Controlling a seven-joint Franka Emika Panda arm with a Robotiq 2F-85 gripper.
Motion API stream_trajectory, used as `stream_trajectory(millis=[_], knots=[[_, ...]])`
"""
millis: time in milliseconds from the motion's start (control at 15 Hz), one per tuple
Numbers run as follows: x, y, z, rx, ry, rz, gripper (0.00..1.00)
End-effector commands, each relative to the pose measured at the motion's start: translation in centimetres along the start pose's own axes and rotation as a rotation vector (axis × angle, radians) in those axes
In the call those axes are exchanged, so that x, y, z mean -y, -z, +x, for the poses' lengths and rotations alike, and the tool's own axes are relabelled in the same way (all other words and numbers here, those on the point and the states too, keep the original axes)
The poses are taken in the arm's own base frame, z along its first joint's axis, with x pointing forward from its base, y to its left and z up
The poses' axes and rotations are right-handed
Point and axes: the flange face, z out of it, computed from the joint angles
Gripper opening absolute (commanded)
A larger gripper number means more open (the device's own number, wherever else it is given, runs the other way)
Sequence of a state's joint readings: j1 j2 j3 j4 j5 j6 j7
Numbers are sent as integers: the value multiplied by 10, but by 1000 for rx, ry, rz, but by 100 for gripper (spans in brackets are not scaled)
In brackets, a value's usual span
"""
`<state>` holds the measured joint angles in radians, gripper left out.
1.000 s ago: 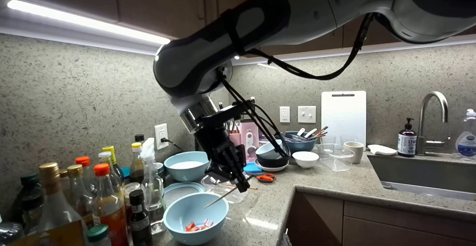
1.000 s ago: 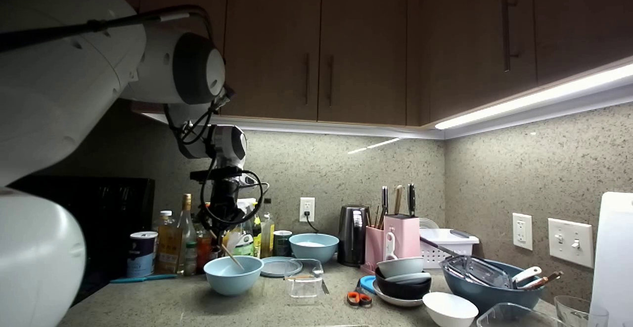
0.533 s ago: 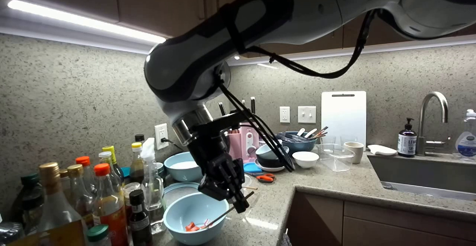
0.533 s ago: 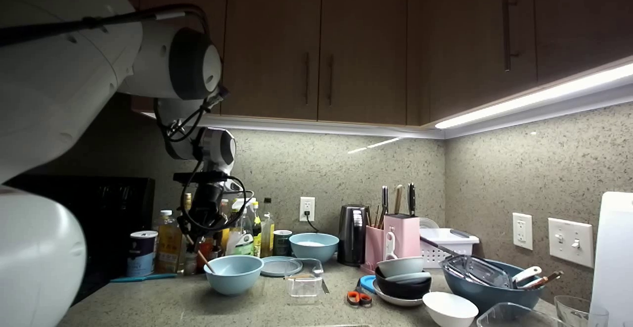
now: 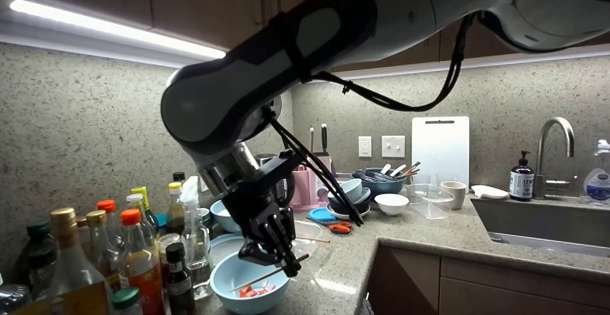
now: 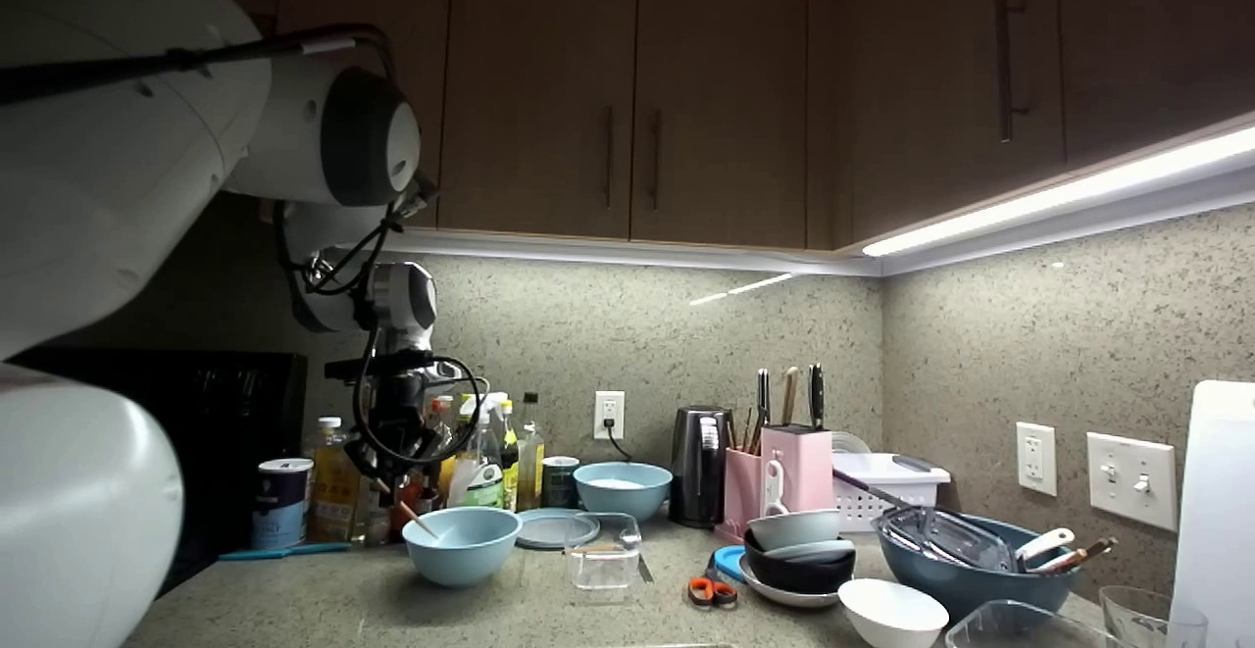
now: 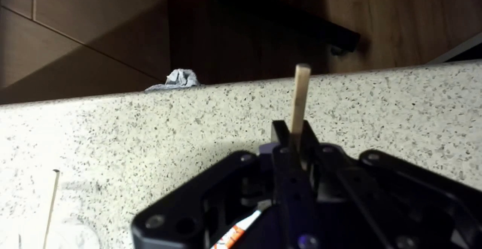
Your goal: Use the chopstick to stir in the bowl
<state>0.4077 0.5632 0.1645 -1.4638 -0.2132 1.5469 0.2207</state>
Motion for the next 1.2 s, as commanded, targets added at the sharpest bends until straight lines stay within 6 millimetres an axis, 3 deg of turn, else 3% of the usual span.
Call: stream_trajectory(millis=[0,600,867,1133], knots=[[-11,4,7,-28,-15,-60,2],[-66,6,-6,7,-121,-42,2],[-68,-8,-10,84,-102,89,2],[-56,-20,-10,138,-82,259,2]])
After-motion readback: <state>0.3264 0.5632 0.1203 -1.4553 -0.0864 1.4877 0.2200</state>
